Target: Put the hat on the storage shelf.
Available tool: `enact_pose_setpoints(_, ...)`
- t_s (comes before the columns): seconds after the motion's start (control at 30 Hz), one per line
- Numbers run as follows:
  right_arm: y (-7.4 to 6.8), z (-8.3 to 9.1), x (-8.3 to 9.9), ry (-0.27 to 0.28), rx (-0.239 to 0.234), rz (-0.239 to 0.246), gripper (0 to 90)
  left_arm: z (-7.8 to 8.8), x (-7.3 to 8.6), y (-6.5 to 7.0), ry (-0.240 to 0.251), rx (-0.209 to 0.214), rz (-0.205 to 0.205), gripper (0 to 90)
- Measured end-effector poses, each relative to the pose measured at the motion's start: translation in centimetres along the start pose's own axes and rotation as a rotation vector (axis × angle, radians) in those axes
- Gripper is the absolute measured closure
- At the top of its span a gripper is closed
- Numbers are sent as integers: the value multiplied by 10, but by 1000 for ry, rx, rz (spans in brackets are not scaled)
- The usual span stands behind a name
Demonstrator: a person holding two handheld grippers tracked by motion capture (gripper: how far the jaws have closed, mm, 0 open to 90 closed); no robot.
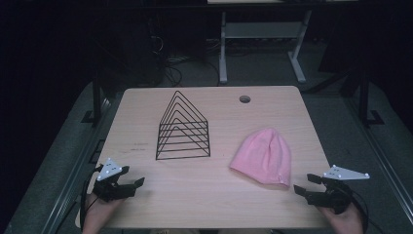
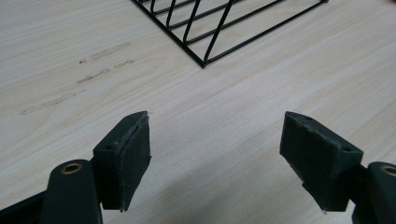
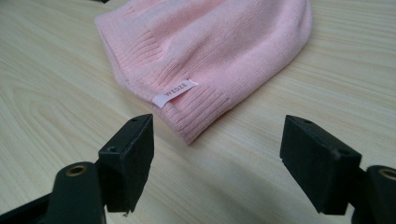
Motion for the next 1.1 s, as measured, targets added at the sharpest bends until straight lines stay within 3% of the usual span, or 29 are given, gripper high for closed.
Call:
enact_pose_setpoints(0.6, 4, -2, -14, 13, 0, -13, 246, 3, 3, 1, -5, 7, 0, 238)
enact_pose_setpoints(1.1, 18, -32, -47, -36, -43, 23, 246, 3, 4, 2, -6, 6, 6, 238)
Point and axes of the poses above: each handheld gripper's, and its own axes: z roughly backward along the jaws, x roughly out of its underside, y roughly to its right, the point moved 8 cm from there along -z, roughly forward along the jaws, and after that the axes turned 8 degrees about z, right-handed, at the moved point
